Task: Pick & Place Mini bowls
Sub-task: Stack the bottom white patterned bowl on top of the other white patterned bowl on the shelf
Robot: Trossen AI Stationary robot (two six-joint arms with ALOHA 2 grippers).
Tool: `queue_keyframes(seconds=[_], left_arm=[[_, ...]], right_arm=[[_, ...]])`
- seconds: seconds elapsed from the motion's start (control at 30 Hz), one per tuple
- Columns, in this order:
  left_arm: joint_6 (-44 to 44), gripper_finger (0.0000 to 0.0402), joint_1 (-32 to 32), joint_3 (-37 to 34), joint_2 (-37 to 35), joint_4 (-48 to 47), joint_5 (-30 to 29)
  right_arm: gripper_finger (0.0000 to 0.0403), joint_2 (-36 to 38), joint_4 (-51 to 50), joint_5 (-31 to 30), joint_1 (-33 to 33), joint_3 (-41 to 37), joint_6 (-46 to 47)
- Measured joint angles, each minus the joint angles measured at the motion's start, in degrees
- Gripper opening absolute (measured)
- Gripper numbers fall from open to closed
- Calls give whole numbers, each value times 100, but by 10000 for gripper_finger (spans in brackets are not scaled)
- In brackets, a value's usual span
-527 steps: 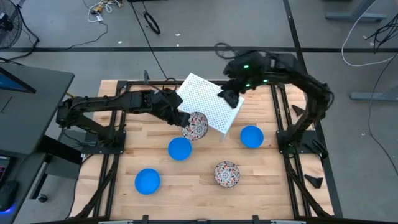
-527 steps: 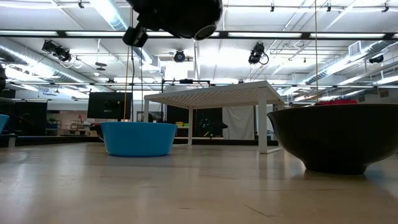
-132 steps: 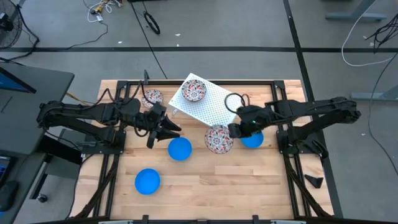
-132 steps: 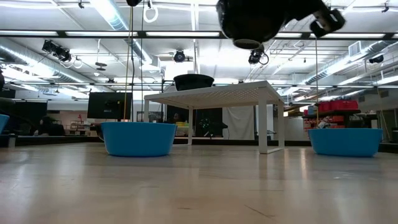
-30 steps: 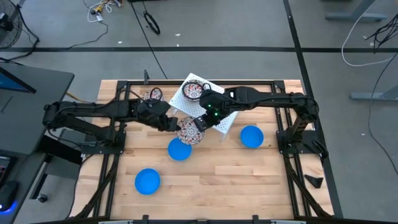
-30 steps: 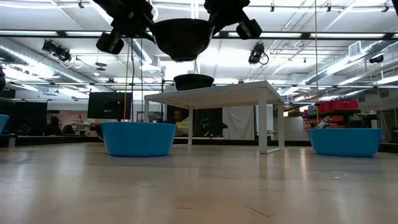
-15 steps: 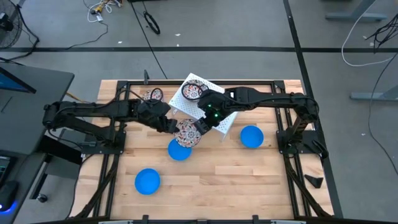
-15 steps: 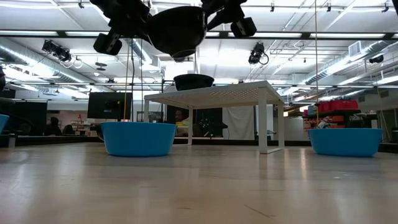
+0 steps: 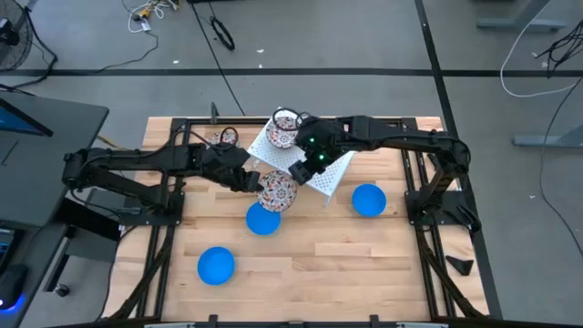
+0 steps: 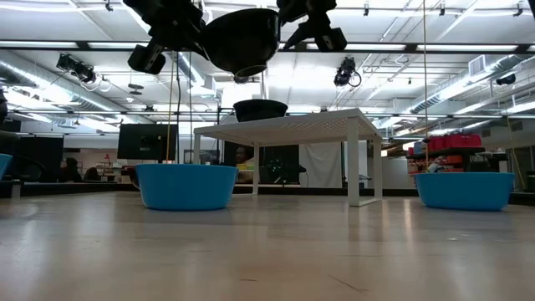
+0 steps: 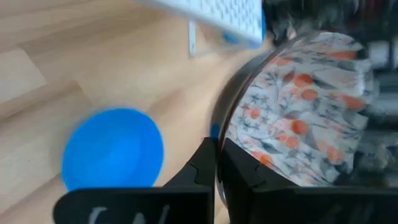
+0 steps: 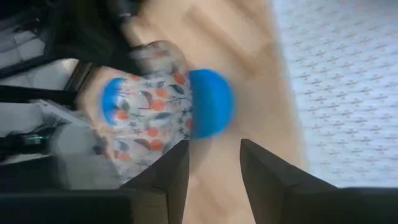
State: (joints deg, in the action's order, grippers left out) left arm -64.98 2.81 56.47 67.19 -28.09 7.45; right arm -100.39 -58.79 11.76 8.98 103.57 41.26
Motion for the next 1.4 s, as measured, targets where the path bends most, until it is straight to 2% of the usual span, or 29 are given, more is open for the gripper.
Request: queue_keyframes(seconds=[0.13,0.3,0.47,0.87,1.4], left_arm=[[8,11,-37,24,-34,91,311],[-62,11,6,17,-23,53,57],[-112,11,87,13,-21,49,121],[-7,11,809,211,-10,-241,710],[1180,9,1814,1777,159,-3116,1151]], right_arm=[[148,25,-285,-71,227,-15,-241],[147,104,-848,35,451,-15,-573],[146,190,-1179,94,575,-15,-1053],[146,472,-2198,132,624,-13,-1831],[146,554,-2360,119,626,-11,-2044]])
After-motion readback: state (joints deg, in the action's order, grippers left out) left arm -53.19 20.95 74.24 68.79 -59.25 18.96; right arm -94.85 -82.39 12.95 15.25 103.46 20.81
